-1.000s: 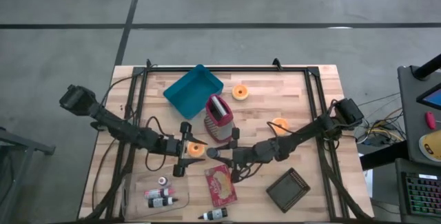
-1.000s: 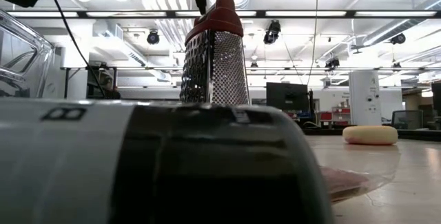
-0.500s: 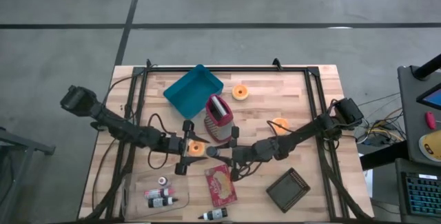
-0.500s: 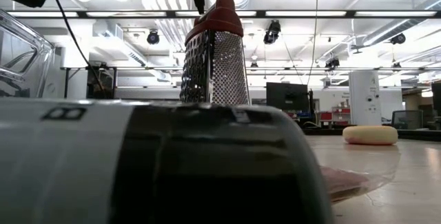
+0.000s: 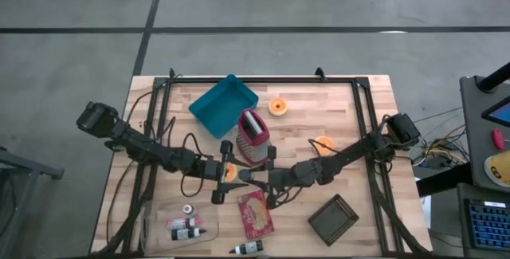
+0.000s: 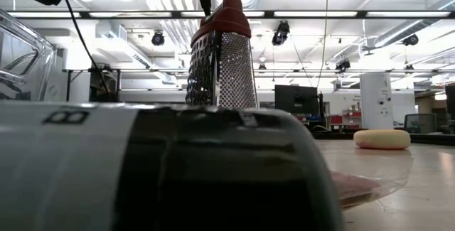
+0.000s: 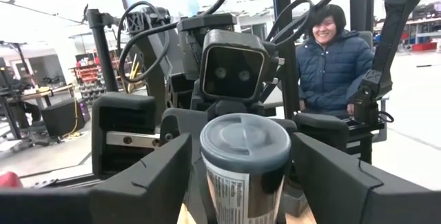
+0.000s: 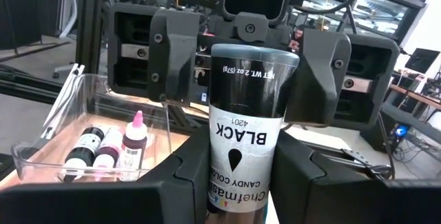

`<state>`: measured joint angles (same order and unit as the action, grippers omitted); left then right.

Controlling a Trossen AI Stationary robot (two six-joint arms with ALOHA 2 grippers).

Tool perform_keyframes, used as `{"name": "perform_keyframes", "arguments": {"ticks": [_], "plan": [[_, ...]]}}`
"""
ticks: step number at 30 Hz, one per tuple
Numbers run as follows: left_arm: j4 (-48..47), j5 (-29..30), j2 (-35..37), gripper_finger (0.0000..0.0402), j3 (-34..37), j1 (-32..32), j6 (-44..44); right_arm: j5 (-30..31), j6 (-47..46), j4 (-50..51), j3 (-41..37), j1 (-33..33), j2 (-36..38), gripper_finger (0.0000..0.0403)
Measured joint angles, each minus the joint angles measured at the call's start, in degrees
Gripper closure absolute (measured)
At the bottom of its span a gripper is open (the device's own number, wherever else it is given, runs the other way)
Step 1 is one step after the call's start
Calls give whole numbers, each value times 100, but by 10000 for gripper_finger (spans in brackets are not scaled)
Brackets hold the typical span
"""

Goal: Pick & Place Food Item
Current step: Put the top black food coloring into the transparent bin

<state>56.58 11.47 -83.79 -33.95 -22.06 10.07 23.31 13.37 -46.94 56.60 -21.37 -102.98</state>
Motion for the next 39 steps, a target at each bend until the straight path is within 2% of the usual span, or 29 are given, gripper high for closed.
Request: {"name": "perform_keyframes", "arguments": {"ticks": [10,28,39], "plan": [[1,0,17,155,0,0,41,-105,-49,-2,0,7,0,301],[2,-16,17,270,0,0,95,-105,-66,-11,0,39,0,301],[2,-14,20,281,0,-2,189,-105,-62,-8,0,42,0,301]]}}
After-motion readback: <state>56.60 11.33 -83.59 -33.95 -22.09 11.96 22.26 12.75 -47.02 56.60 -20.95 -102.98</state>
